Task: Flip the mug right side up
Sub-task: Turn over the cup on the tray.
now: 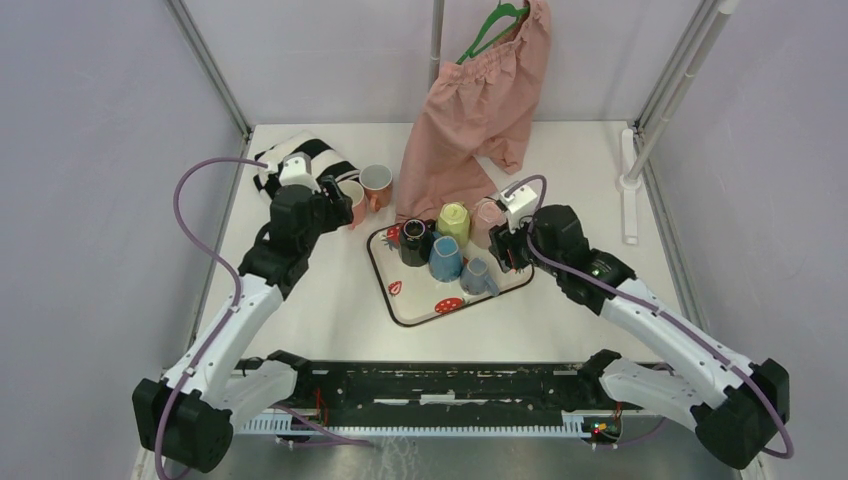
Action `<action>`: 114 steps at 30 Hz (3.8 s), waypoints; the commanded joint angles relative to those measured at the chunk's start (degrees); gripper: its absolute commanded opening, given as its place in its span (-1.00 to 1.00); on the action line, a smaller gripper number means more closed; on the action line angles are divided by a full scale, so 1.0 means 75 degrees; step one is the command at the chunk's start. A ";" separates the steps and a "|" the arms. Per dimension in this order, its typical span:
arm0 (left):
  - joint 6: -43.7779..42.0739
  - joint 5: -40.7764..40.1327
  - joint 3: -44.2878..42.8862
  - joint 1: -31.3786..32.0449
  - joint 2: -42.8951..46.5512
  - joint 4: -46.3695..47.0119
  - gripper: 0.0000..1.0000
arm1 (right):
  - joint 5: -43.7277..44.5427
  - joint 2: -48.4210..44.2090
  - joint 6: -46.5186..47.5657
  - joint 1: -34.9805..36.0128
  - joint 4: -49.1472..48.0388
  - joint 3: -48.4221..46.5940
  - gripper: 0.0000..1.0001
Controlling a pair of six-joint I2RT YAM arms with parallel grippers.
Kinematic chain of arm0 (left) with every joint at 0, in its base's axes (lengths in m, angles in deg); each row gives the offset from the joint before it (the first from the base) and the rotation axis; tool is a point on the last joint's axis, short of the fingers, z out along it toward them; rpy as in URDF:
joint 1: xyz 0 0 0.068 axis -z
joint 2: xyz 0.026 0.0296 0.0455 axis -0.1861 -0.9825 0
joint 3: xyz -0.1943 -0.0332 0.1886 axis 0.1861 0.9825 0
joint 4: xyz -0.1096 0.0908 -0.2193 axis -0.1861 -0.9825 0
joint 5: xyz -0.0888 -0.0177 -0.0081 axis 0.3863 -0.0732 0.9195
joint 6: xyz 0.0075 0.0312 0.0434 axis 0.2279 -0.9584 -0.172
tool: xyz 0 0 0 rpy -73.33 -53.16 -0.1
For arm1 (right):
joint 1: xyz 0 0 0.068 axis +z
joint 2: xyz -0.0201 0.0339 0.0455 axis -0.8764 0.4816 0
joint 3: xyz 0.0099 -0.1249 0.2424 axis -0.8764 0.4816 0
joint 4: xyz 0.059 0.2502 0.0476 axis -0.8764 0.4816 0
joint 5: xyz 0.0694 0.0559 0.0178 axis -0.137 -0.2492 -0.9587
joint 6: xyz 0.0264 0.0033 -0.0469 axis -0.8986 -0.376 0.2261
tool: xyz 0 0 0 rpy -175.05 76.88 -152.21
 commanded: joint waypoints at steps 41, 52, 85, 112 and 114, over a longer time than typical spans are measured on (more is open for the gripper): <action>-0.0500 0.3046 -0.0435 0.0032 0.0955 0.0702 0.41 | -0.1967 0.3210 0.1683 0.0039 0.0197 0.0048 -0.24; -0.0749 0.3396 -0.0508 0.0032 0.0910 0.0634 0.53 | -0.1987 0.3269 0.1847 0.0087 0.0330 0.0013 -0.87; -0.0690 0.4518 -0.0479 0.0032 0.1071 0.0880 0.70 | -0.1719 -0.0464 0.0041 0.0119 -0.2084 0.0843 -1.00; 0.0886 0.6028 0.0489 0.2112 0.0766 0.4094 0.71 | -0.1198 -0.2079 -0.5434 0.0125 -0.9788 0.3586 -1.00; 0.0908 0.6123 0.0419 0.2236 0.0629 0.4245 0.70 | -0.1403 -0.1994 -0.5615 0.0120 -1.0281 0.3690 -1.00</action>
